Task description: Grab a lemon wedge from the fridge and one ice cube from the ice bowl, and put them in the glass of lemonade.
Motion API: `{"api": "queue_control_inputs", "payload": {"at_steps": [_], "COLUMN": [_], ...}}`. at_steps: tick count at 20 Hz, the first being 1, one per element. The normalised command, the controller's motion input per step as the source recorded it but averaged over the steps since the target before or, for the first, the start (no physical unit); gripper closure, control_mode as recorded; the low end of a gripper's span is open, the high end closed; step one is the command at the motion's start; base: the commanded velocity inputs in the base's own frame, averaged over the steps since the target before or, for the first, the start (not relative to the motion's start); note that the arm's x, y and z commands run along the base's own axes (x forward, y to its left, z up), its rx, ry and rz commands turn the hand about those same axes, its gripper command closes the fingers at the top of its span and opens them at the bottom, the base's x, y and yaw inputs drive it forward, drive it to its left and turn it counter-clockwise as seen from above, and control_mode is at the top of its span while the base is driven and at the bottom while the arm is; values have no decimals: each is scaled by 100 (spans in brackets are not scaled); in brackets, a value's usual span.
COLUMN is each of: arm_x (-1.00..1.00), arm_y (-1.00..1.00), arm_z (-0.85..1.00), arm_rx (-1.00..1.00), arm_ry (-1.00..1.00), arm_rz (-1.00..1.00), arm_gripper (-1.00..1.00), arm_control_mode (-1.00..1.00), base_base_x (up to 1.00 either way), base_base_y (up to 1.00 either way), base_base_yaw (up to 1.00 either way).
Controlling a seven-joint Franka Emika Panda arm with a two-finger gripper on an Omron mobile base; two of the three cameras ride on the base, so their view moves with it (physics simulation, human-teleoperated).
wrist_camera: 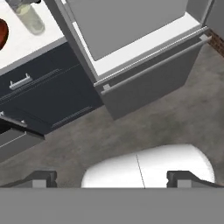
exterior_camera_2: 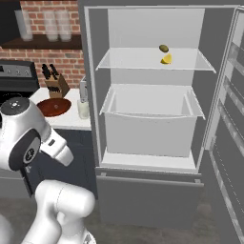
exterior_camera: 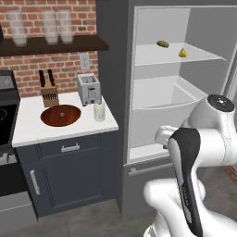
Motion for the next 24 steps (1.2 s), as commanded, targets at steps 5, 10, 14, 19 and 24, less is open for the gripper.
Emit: {"api": "queue_control_inputs", "payload": {"at_steps": [5, 10, 14, 19, 24], "arm_x": [-15, -17, -15, -20, -15], "arm_y": [37, 5, 0, -19, -32], "arm_z": [-32, -20, 0, -4, -8], "arm_rx": [19, 23, 10, -24, -34], "arm_ry": [-13, -7, -3, -5, -15], "arm_rz": [1, 3, 3, 0, 2], "arm_gripper": [-100, -100, -100, -100, -100], "arm_control_mode": [-100, -100, -100, -100, -100], "base_base_x": [0, 0, 0, 0, 0], "base_base_y": [0, 0, 0, 0, 0], "base_base_yaw": [0, 0, 0, 0, 0]}}
